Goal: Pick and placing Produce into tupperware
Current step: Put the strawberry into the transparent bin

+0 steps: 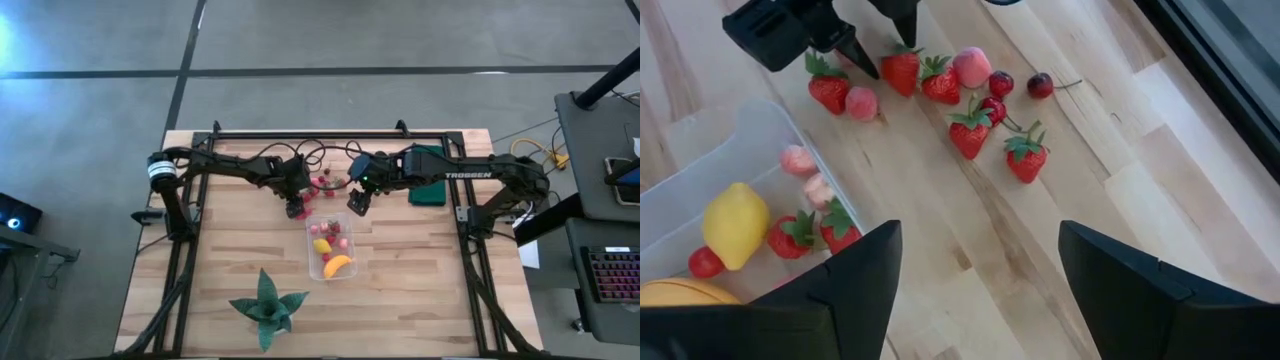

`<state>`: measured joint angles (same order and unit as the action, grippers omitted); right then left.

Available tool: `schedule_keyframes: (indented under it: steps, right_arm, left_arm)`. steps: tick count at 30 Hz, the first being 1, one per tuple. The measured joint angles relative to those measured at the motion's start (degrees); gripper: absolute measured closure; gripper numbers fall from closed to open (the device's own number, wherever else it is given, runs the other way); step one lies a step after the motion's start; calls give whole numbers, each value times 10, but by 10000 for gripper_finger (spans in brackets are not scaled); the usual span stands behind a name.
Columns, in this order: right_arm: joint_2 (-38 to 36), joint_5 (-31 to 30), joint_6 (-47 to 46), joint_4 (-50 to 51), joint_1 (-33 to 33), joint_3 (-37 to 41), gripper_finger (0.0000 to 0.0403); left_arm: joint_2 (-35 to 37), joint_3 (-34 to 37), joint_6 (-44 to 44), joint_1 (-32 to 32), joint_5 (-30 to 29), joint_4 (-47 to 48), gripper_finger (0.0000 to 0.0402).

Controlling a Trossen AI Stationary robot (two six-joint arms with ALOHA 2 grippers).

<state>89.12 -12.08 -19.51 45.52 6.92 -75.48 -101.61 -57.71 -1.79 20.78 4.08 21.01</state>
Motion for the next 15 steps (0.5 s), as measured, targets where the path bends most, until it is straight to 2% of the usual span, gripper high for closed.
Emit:
schedule_keyframes:
  steps: [3,11,15]
  right_arm:
    - [0,0,0,0,0,1,138]
    - [0,0,0,1,0,2,136]
    - [0,0,0,1,0,2,136]
  left_arm:
    - [1,0,-5,0,0,0,204]
    - [4,-1,-5,0,3,-31,259]
    - [5,-4,-11,0,6,-66,264]
